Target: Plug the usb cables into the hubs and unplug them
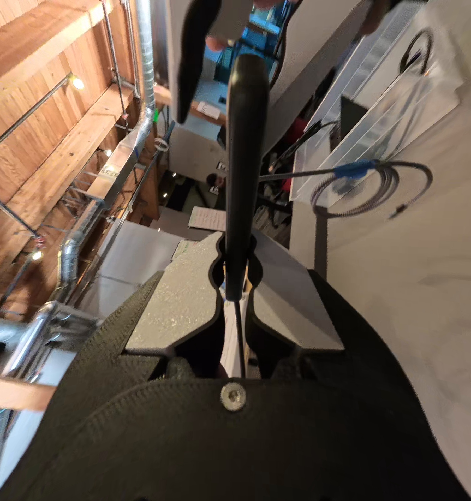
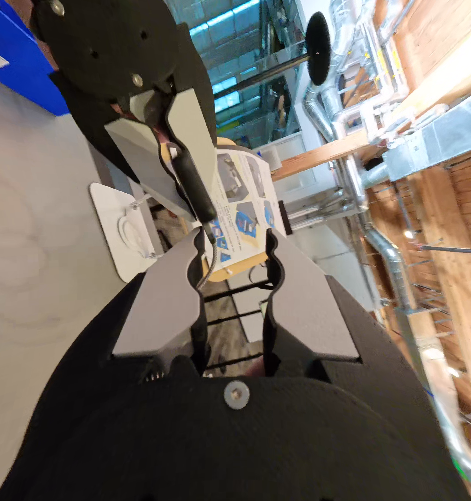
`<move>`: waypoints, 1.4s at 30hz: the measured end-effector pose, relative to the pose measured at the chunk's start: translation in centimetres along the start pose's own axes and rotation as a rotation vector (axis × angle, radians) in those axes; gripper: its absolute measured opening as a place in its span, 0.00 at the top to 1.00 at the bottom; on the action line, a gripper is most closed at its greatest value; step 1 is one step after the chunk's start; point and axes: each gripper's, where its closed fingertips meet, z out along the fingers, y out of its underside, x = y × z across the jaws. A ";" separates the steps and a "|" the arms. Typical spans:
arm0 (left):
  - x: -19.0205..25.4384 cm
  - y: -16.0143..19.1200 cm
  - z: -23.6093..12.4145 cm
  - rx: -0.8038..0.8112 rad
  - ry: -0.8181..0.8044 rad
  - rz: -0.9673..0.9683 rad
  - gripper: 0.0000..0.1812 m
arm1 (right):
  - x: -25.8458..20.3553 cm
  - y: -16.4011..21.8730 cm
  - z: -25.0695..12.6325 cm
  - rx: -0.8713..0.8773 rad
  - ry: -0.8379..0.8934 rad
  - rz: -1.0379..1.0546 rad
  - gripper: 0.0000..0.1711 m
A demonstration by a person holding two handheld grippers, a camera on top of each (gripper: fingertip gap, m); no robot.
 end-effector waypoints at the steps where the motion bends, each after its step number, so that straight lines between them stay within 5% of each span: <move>1: 0.2 -0.4 -0.2 0.031 0.021 -0.019 0.93 | -0.1 0.4 0.0 0.018 -0.039 0.015 0.77; 7: 0.7 -3.3 -0.8 0.162 0.115 -0.123 0.93 | -2.3 1.0 0.4 0.120 -0.169 -0.057 0.81; 10: 1.1 -4.1 -1.0 0.184 0.154 -0.131 0.93 | -2.4 0.1 0.5 0.161 -0.111 -0.114 0.96; 20: 1.2 -3.9 -0.5 0.156 0.156 -0.150 0.90 | -2.8 0.9 0.6 0.098 -0.130 -0.137 0.99; 31: -0.4 -2.7 -0.3 -0.139 0.030 -0.043 0.62 | -1.4 4.5 2.2 -0.180 -0.080 -0.136 0.99; 39: 0.2 -2.5 0.7 -0.277 0.041 0.095 0.68 | -2.2 4.1 2.7 -0.246 -0.096 -0.155 0.99; 42: 0.0 -2.4 0.8 -0.255 0.018 0.096 0.81 | -2.7 4.3 2.7 -0.267 -0.102 -0.138 0.99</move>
